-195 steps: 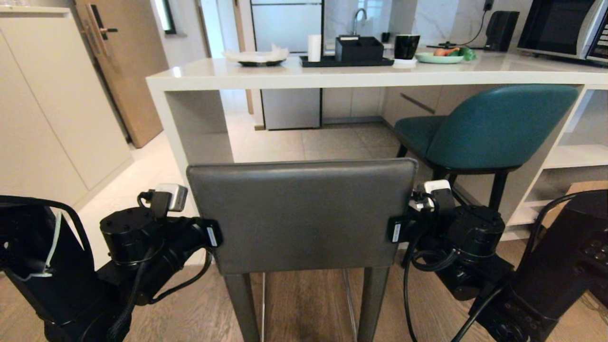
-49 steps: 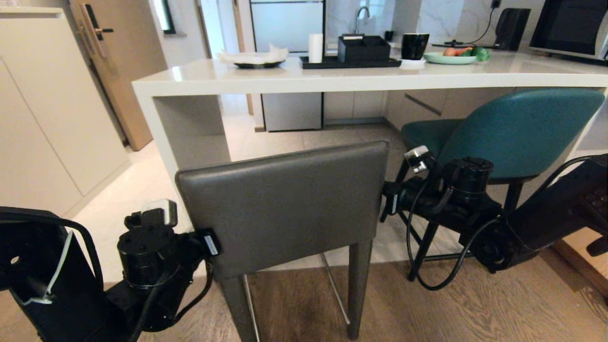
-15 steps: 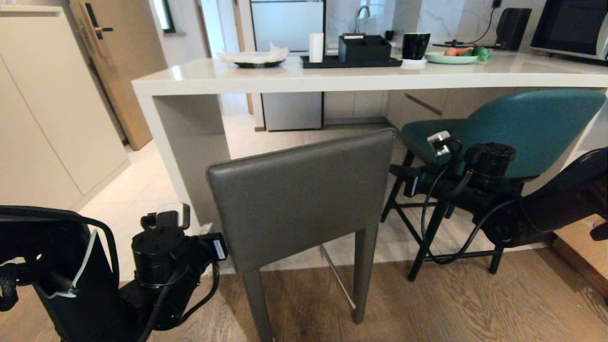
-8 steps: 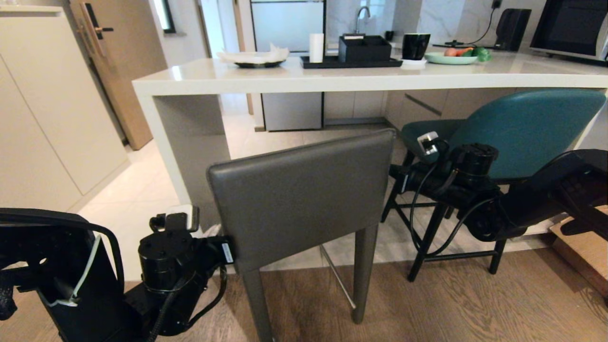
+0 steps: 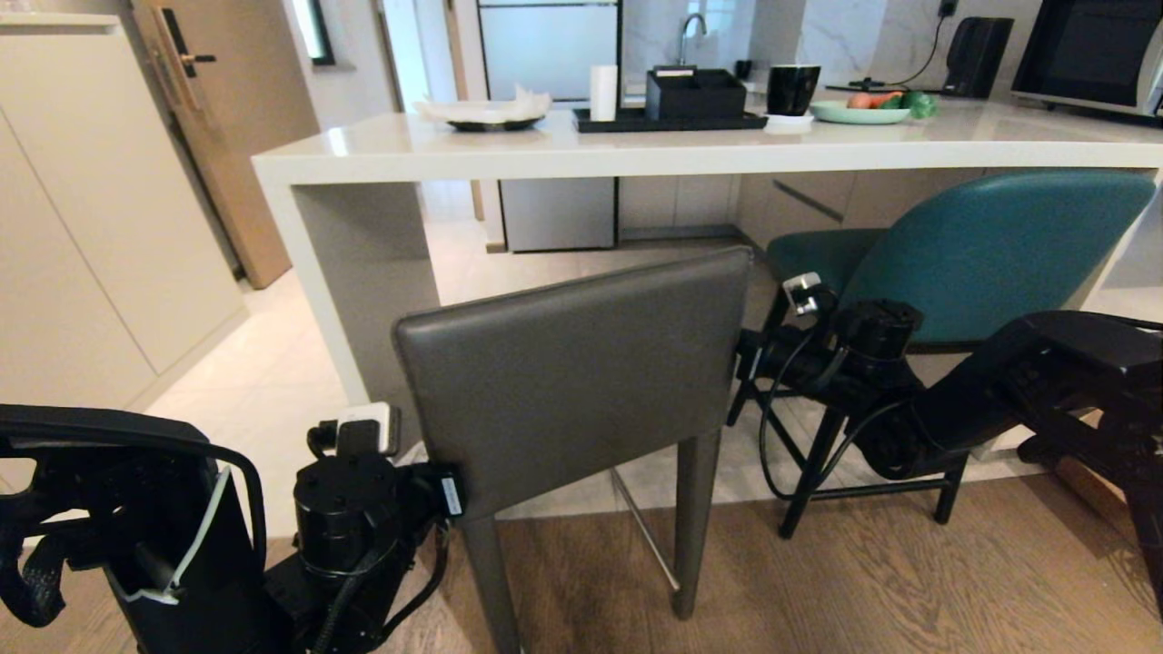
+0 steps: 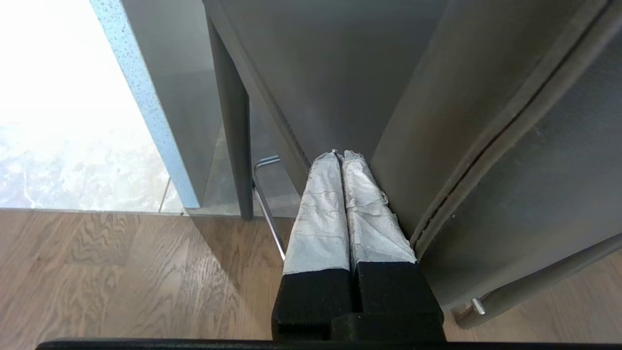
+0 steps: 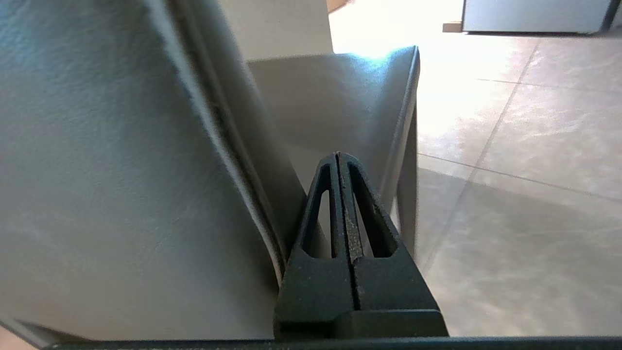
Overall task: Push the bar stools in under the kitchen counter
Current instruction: Push the gray chair back under the dining table
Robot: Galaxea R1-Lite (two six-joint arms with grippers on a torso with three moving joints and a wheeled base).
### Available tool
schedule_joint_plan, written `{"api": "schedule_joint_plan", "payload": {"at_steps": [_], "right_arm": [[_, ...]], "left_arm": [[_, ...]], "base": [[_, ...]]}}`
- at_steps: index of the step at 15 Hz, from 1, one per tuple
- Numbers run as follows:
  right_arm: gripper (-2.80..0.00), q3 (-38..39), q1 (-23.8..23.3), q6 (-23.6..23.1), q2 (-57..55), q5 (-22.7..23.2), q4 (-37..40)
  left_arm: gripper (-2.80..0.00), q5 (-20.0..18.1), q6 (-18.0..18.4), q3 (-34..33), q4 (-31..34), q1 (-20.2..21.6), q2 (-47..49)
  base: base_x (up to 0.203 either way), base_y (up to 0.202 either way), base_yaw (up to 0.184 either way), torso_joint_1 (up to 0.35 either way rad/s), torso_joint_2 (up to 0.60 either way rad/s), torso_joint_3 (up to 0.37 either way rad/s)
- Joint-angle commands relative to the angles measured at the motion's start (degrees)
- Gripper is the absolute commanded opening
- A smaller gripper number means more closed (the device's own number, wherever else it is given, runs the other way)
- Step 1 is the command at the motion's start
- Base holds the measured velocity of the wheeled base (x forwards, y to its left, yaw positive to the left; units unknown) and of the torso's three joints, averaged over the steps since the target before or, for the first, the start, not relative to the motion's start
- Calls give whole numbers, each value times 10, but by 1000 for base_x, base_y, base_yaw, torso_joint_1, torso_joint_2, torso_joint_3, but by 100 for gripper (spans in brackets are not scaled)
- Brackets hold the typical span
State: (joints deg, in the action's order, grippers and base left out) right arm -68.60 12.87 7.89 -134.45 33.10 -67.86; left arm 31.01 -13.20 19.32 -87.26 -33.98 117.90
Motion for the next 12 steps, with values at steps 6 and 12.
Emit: {"api": "schedule_joint_plan", "payload": {"at_steps": [6,12], "right_arm": [[-280,14,33,18,-19,3,-24],[-280,70,44,13,24,4,-25]], "left_arm": [[-280,-8,1,5,-4,20,14],[-280,-5,1,-1,-4,20,7]], "base": [[0,0,0,0,0,0],[0,0,0,0,0,0]]}}
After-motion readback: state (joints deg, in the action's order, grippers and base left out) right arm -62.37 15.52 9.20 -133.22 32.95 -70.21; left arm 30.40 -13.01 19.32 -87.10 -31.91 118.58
